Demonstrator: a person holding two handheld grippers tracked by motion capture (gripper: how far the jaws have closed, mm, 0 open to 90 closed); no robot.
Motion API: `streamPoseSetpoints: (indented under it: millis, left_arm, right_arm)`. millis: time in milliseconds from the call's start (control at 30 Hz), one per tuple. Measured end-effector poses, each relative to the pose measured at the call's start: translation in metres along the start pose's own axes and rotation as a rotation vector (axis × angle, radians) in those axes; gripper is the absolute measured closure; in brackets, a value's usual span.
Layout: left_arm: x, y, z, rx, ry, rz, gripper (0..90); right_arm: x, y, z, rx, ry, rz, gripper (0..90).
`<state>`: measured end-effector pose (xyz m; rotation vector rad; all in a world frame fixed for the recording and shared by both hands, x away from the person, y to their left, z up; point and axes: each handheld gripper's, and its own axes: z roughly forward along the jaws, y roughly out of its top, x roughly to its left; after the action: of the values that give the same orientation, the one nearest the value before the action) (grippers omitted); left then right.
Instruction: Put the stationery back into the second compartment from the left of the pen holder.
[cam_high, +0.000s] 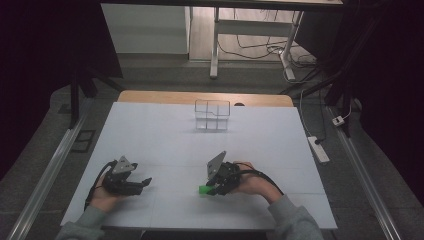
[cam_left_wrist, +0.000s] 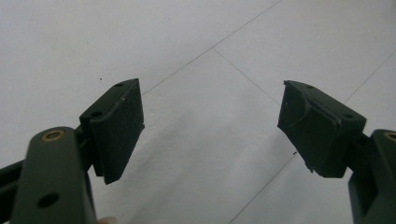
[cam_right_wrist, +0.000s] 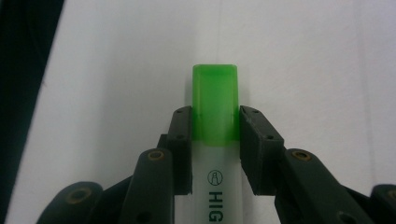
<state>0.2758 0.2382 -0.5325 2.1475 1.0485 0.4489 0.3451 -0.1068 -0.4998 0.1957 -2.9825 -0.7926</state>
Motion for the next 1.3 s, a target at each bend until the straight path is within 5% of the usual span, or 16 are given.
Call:
streamPoseSetpoints:
  millis: [667, 1300]
  left_arm:
    - [0.000, 0.000, 0.001, 0.002, 0.003, 0.006, 22.4]
    - [-0.001, 0.000, 0.001, -0.003, 0.004, 0.007, 22.5]
  right_arm:
    - [-0.010, 0.000, -0.051, -0.249, -0.185, 0.133, 66.3]
    - [-0.014, -0.006, -0.077, -0.397, -0.349, 0.224, 66.3]
